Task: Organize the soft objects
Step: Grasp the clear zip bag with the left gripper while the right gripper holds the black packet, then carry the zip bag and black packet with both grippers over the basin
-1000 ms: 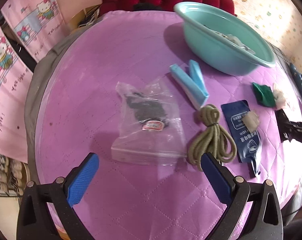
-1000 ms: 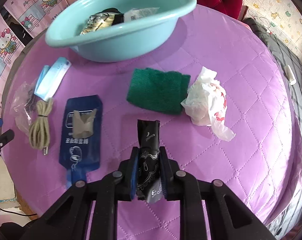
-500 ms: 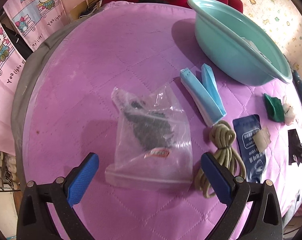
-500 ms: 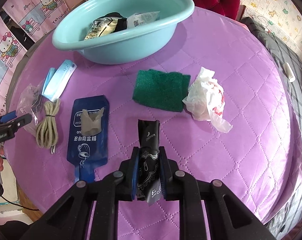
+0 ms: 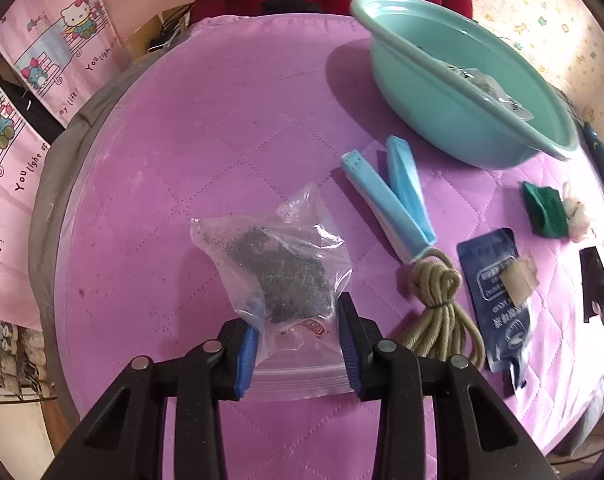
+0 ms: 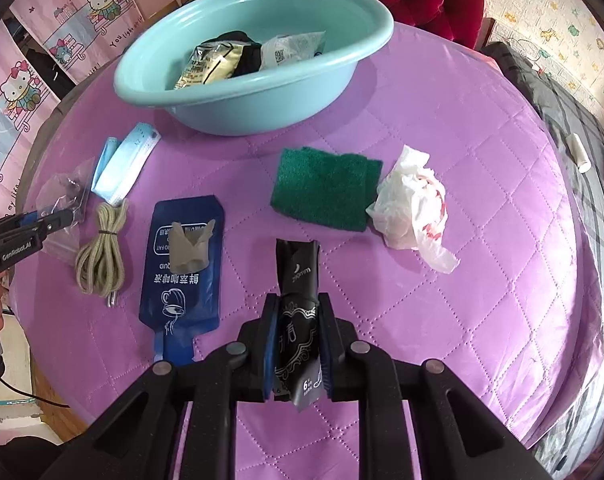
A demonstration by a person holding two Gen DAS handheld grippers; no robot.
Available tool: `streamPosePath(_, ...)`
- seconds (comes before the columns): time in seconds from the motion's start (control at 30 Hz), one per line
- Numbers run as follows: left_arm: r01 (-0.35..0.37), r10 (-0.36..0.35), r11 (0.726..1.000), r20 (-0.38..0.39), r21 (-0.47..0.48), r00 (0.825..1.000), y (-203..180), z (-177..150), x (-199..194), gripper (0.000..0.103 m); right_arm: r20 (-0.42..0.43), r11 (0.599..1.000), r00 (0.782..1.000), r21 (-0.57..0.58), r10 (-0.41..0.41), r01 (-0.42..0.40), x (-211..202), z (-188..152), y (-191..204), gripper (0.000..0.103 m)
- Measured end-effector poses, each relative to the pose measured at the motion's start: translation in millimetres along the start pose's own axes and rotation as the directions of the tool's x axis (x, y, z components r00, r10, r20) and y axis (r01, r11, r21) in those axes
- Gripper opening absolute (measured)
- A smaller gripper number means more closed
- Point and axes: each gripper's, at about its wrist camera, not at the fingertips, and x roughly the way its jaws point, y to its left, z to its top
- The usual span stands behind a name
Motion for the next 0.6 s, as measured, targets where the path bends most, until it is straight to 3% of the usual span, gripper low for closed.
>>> streamPosePath(0.6, 0.093, -0.093, 0.989, -0.002, 0.114, 0.996, -39, 6, -59, 0.039, 0.02, 1.0, 0.999, 0.009, 0.027, -0.027, -37, 27, 3, 0.019)
